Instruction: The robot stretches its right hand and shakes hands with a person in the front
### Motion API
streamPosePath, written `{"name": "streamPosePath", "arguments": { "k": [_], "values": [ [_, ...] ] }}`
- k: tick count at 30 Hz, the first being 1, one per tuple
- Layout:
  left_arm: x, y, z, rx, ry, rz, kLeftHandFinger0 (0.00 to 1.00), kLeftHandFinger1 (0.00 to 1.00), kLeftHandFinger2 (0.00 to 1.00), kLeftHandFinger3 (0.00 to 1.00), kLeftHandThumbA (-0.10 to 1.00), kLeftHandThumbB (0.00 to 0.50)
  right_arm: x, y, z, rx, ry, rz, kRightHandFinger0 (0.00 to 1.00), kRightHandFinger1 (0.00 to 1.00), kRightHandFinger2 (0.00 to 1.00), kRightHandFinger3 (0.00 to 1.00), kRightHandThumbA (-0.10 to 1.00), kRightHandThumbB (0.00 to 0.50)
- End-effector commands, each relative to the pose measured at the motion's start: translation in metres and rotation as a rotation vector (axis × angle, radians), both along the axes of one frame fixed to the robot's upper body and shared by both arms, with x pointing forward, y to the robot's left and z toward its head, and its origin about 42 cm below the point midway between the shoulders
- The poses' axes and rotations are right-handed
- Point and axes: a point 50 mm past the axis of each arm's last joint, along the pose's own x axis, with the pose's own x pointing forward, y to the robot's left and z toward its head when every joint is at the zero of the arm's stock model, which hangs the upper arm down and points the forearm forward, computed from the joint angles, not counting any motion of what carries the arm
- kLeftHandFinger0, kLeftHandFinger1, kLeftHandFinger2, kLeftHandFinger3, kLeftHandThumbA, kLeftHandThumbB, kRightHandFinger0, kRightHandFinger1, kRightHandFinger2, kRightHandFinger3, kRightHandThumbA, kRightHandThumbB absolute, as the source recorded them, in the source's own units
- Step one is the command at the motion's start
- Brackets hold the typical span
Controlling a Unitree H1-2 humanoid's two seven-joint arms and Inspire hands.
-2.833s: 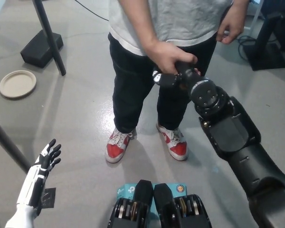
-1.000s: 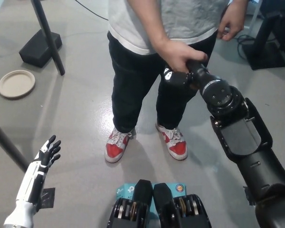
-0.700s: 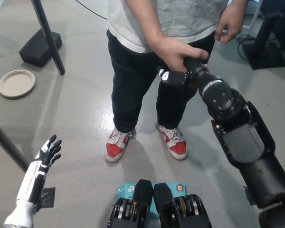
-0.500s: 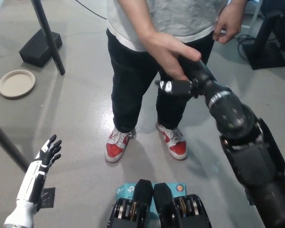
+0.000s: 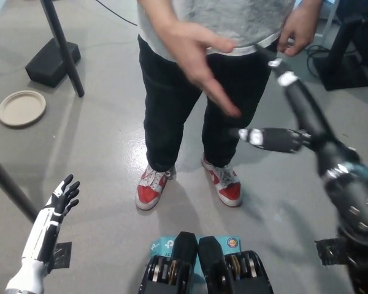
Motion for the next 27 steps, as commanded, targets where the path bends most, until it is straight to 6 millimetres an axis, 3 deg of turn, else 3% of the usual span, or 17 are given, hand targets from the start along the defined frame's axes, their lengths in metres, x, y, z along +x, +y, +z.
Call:
{"name": "streamPosePath", "arguments": {
  "k": [1,7,10,11,15,17,18,21,24,27],
  "values": [
    [0.005,0.002,0.013,0.015,-0.043,-0.035,1.0,1.0,1.0,1.0,1.0,0.178,-0.024,-0.041,0.003,0.02,-0.021,-0.054,1.0,1.0,1.0,1.0,1.0,0.412],
    [0.005,0.003,0.011,0.006,-0.043,-0.028,1.0,1.0,1.0,1.0,1.0,0.177,-0.019,-0.088,-0.079,0.082,0.218,-0.149,1.0,1.0,1.0,1.0,1.0,0.352],
    [0.005,0.004,0.01,0.006,-0.034,-0.018,1.0,1.0,1.0,1.0,1.0,0.192,-0.016,-0.099,-0.104,0.078,0.287,-0.175,1.0,1.0,1.0,1.0,1.0,0.336],
    [0.005,0.004,0.009,0.012,-0.037,-0.022,1.0,1.0,1.0,1.0,1.0,0.193,-0.016,-0.107,-0.126,0.086,0.322,-0.187,1.0,1.0,1.0,1.0,1.0,0.313],
    [0.005,0.004,0.007,-0.006,-0.037,-0.008,1.0,1.0,1.0,1.0,1.0,0.201,-0.012,-0.114,-0.16,0.154,0.403,-0.189,1.0,1.0,1.0,1.0,1.0,0.283],
    [0.003,0.004,0.005,-0.008,-0.042,-0.003,1.0,1.0,1.0,1.0,1.0,0.193,-0.007,-0.112,-0.178,0.268,0.438,-0.152,1.0,1.0,1.0,1.0,1.0,0.261],
    [0.003,0.003,0.005,-0.01,-0.044,-0.004,1.0,1.0,1.0,1.0,1.0,0.19,-0.005,-0.111,-0.183,0.305,0.438,-0.136,1.0,1.0,1.0,1.0,1.0,0.233],
    [0.002,0.001,0.005,-0.01,-0.043,-0.005,1.0,1.0,1.0,1.0,1.0,0.171,-0.003,-0.108,-0.192,0.424,0.453,-0.118,1.0,1.0,1.0,1.0,1.0,0.234],
    [0.003,0.002,0.006,-0.006,-0.049,-0.006,1.0,1.0,1.0,1.0,1.0,0.166,-0.003,-0.102,-0.193,0.502,0.442,-0.094,1.0,1.0,1.0,1.0,1.0,0.189],
    [0.003,0.004,0.006,-0.007,-0.049,-0.001,1.0,1.0,1.0,1.0,1.0,0.159,-0.002,-0.099,-0.195,0.504,0.437,-0.095,1.0,1.0,1.0,1.0,1.0,0.202]
  ]
}}
